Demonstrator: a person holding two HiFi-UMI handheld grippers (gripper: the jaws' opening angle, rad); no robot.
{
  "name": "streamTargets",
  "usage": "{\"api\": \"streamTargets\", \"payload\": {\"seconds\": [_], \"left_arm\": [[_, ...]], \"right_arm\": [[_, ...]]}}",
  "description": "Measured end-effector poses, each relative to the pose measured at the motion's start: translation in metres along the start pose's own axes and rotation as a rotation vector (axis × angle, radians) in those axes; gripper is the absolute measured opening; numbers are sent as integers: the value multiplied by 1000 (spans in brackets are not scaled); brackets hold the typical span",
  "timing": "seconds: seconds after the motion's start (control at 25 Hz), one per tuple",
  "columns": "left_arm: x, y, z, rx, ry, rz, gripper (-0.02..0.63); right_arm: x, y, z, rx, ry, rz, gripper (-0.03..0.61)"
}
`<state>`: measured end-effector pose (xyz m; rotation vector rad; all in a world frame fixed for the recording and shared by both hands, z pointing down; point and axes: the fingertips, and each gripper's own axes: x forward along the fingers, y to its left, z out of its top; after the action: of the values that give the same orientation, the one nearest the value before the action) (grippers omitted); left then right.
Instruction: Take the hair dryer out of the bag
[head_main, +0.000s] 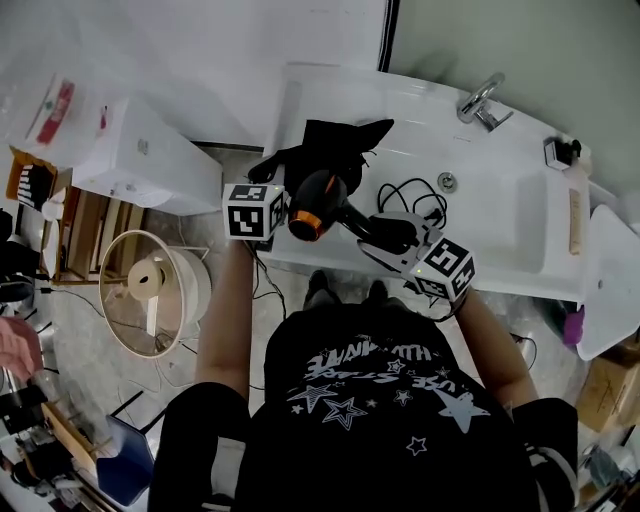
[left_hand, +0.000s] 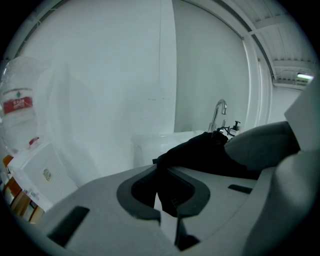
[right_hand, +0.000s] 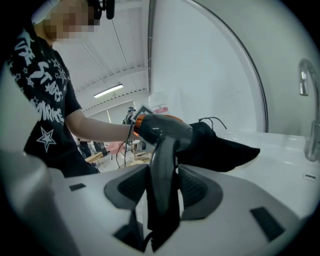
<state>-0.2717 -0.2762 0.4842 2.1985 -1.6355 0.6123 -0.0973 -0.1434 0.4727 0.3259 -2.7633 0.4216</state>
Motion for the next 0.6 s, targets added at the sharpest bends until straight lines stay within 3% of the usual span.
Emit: {"api": "streamTargets", "payload": {"seconds": [0.4,0.6], "left_arm": [[-2,-6,-3,-113,-6,26,26],[-1,-11,-3,-128,8,32,26]], "right_arm": [[-28,16,6,-40,-27,66,192],[-45,23,10,-44,-49,104,192]]}}
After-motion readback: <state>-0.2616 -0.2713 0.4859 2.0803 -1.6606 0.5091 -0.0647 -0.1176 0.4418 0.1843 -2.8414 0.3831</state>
